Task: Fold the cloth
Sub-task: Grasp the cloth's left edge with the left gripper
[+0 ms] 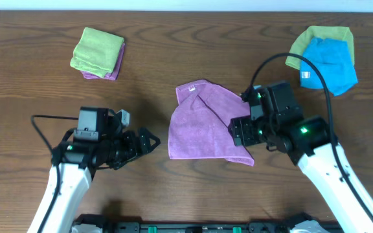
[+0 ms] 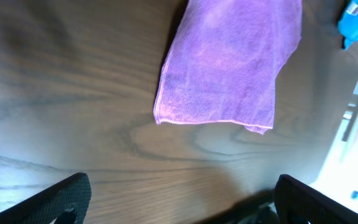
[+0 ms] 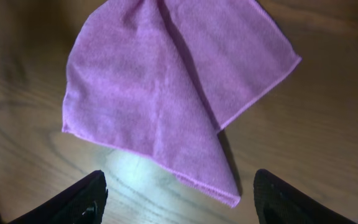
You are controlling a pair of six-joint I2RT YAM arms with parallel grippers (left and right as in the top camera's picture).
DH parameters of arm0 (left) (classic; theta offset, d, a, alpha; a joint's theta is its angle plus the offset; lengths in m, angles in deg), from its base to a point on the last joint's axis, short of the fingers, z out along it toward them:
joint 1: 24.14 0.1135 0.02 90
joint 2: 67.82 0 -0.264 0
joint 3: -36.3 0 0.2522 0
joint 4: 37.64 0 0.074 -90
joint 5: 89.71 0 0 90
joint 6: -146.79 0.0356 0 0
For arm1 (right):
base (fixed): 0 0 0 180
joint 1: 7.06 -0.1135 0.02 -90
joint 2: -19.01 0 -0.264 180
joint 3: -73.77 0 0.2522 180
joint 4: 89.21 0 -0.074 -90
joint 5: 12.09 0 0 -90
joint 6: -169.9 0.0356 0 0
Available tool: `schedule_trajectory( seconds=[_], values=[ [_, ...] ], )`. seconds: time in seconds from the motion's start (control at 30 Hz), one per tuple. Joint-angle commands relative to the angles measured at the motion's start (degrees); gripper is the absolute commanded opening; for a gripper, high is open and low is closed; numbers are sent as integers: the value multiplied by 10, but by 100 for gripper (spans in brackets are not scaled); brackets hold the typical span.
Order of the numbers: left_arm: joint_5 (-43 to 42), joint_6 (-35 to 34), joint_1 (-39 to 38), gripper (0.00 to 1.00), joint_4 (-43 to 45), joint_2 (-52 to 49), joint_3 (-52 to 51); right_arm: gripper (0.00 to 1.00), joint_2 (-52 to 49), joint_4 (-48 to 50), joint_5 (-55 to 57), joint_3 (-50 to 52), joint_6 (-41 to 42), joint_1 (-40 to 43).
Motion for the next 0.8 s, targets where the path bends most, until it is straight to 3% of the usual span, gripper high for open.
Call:
schedule_trajectory(
  seconds=[0.0, 0.3, 0.77],
  values=[
    [-60, -23, -3, 95, 19, -39, 10, 76, 18, -7, -11, 7, 19, 5],
    [-80, -64, -42, 95, 89, -157, 10, 78, 24, -14, -28, 7, 21, 5],
    [-97, -121, -61, 95, 201, -259, 7, 80, 34, -13, -28, 7, 21, 5]
  ],
)
